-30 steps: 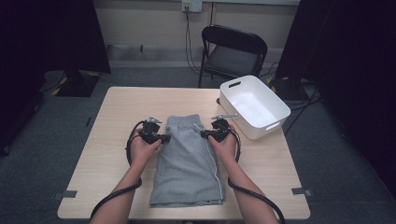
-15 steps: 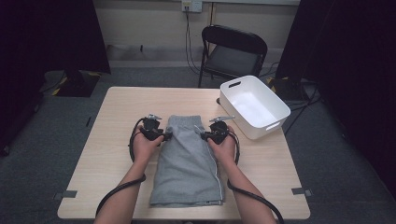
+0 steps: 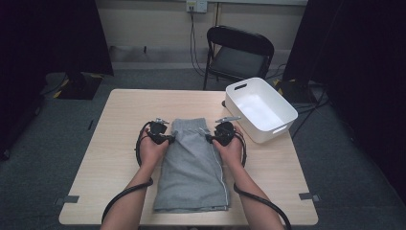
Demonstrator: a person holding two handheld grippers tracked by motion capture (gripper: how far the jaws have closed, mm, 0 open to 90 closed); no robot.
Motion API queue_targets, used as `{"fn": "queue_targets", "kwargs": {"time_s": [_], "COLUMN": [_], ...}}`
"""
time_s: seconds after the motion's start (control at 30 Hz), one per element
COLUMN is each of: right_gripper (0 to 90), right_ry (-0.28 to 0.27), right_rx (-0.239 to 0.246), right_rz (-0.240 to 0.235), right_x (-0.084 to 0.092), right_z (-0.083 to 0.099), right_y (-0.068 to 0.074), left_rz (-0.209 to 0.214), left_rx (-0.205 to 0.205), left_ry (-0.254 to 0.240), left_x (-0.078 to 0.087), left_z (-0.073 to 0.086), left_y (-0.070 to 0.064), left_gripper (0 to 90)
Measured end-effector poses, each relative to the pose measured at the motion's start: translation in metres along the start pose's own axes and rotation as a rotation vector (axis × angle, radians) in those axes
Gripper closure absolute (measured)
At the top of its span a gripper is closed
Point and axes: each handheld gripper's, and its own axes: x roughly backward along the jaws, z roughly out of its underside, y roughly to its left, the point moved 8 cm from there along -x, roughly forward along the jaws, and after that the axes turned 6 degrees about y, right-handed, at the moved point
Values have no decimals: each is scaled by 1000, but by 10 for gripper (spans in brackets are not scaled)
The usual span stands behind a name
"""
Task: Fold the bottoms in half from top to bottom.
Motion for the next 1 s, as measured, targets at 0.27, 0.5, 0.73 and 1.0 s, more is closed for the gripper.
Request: {"fn": "queue_targets", "kwargs": {"time_s": [0.27,0.5,0.73,1.0], "right_gripper": [679,789,805,808], "right_ry": [4,35,19,-22], "right_rx": [19,-63,-102,-113], "right_rz": [-72,-94,-129,-170], "right_x": [-9,-10,-6,6], "right_z": [1,-1,-5,-15], "right_y": [7,11,9,5], "left_rz": [6,17,63,82], "left_rx": [8,15,58,47], "left_ry": [-14,-9,-36,-88], "left_x": [0,-1,4,21], "left_z": [1,1,-2,-20], "left_y": [0,-4,-6,-11], "left_gripper": [866,872,875,877]}}
